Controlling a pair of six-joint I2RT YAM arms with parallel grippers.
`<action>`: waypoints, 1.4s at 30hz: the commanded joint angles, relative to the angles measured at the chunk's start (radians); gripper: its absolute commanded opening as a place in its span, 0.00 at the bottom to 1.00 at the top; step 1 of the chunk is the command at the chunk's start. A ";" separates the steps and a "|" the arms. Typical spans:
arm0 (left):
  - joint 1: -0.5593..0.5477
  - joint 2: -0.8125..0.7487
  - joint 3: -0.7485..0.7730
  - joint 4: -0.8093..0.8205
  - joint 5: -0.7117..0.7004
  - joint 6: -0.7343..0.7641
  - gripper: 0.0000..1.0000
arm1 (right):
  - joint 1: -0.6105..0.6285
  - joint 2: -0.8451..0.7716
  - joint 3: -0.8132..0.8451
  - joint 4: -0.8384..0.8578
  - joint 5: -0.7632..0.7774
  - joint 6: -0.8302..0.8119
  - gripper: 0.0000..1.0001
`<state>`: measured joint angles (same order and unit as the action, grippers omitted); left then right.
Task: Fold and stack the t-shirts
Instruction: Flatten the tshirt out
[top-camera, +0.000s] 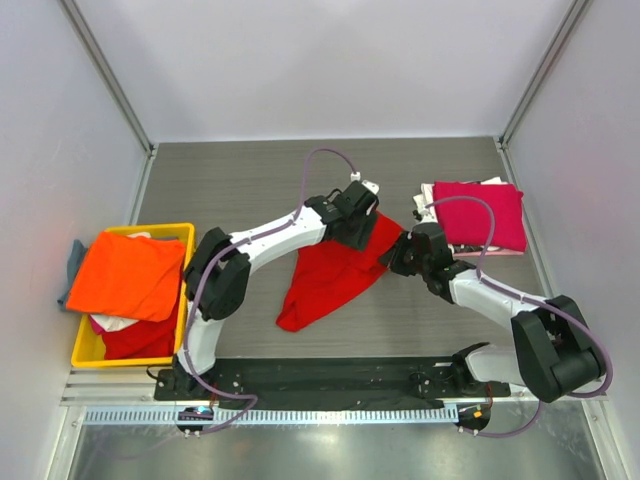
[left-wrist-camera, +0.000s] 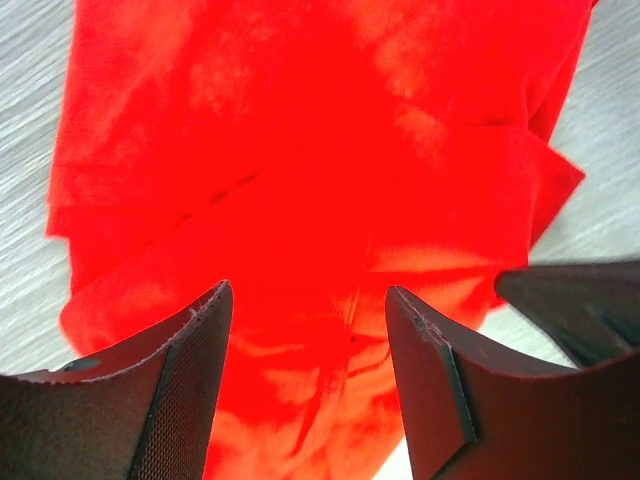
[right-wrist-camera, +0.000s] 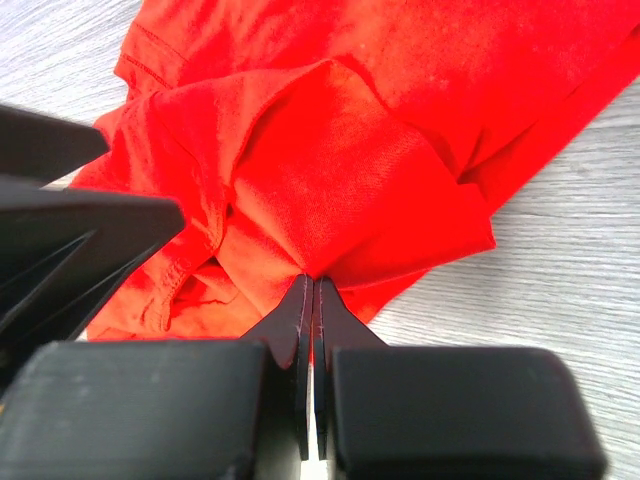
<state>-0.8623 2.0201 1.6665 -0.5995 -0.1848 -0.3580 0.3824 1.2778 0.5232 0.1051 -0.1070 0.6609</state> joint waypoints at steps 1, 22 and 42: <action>0.000 0.055 0.062 -0.008 0.028 0.013 0.63 | 0.003 -0.041 -0.018 0.060 0.029 0.023 0.01; 0.178 -0.208 0.039 -0.157 -0.148 -0.122 0.00 | -0.022 -0.023 0.053 -0.037 0.142 0.003 0.01; 0.244 -0.722 -0.269 -0.053 -0.190 -0.142 0.00 | -0.011 0.041 0.158 -0.024 -0.060 -0.093 0.57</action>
<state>-0.6315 1.3243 1.4235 -0.7105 -0.3595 -0.4877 0.3607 1.2716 0.6563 0.0597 -0.1188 0.5869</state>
